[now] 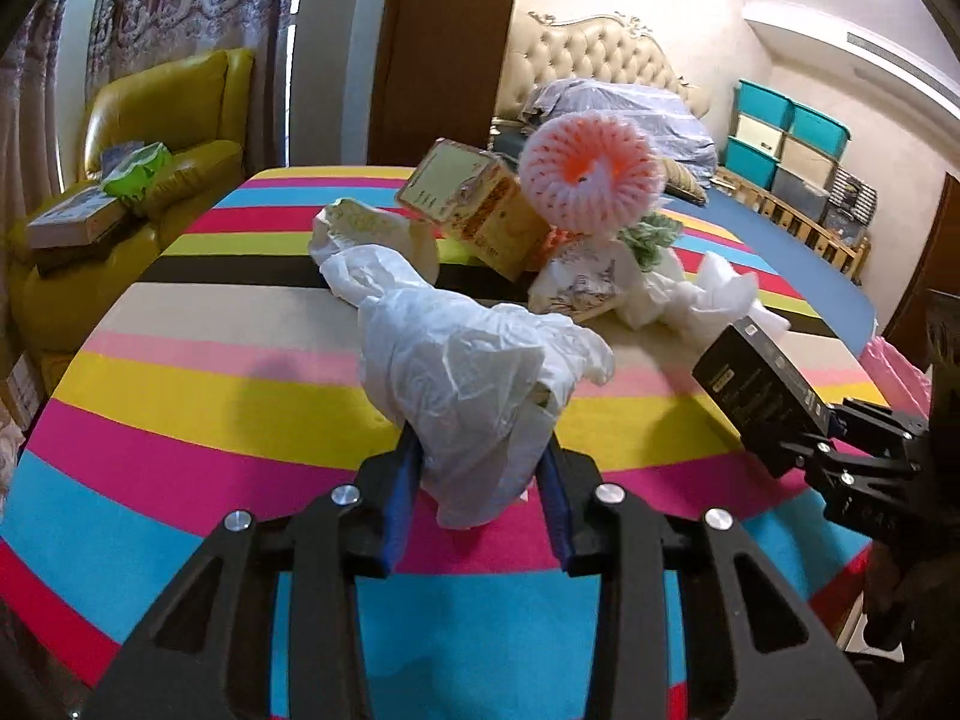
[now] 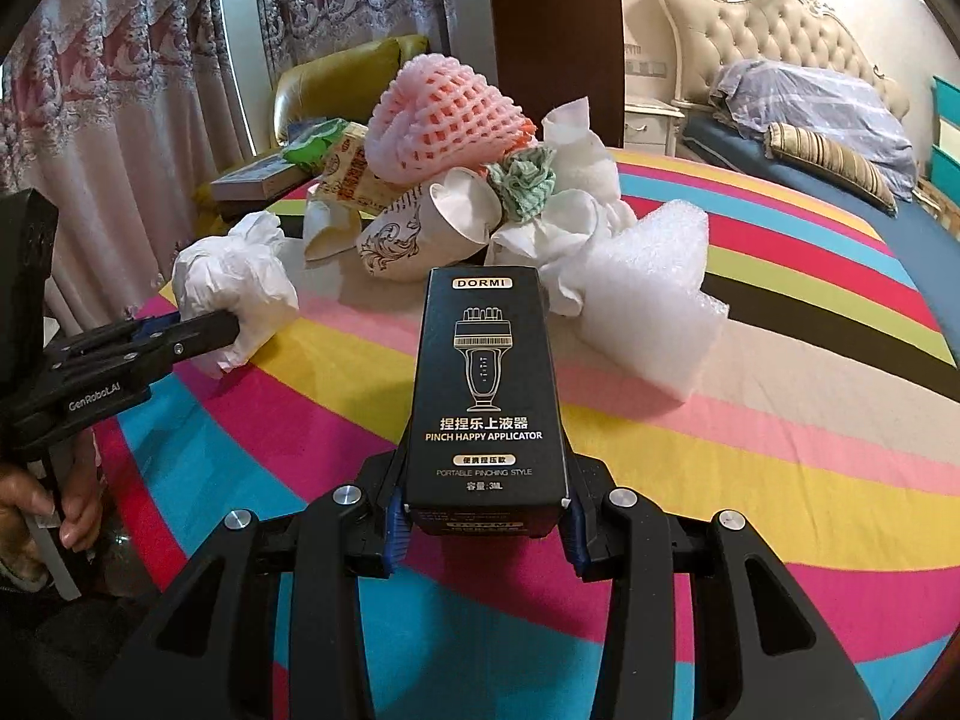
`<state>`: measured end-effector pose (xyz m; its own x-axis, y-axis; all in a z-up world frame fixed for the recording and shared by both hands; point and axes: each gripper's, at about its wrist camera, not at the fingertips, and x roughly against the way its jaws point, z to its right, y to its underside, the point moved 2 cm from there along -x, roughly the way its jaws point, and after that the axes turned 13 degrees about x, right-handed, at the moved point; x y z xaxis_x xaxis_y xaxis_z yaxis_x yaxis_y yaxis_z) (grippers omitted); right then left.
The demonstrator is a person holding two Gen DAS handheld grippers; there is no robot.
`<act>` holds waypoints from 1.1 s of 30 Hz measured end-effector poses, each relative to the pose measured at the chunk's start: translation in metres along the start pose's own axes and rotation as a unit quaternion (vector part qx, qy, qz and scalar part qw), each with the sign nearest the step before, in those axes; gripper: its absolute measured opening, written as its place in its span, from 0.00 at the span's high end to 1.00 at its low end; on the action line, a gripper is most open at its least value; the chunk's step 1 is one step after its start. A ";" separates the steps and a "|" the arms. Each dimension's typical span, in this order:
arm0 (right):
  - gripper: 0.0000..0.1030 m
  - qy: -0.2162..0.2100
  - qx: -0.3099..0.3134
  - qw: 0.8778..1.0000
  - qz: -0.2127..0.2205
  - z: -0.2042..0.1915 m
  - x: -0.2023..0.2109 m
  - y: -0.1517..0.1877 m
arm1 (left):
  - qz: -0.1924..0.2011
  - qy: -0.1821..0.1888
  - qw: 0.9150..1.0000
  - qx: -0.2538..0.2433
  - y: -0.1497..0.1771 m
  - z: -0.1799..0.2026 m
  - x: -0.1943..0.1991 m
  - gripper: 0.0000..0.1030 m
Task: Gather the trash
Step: 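Grasp the white plastic bag with the left tool while the right tool grasps the black DORMI box, then carry the bag and box over the pink bin and open both tools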
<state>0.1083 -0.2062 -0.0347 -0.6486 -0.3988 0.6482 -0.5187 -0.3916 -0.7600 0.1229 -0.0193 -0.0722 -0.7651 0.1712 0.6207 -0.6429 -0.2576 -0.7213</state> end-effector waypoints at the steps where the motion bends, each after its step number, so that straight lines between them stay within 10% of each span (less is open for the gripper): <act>1: 0.62 0.002 -0.001 1.000 0.001 0.002 0.002 0.002 | 0.000 0.002 1.000 -0.006 0.003 0.002 0.002 0.66; 33: 0.62 0.144 -0.083 0.985 0.054 0.083 0.082 0.057 | 0.008 0.076 0.981 -0.180 0.024 0.158 -0.020 0.65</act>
<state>0.0720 -0.3305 -0.0203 -0.8232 -0.1694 0.5418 -0.5069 -0.2102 -0.8360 0.1281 -0.1788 -0.0532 -0.7539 0.3164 0.5758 -0.5814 0.0869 -0.8090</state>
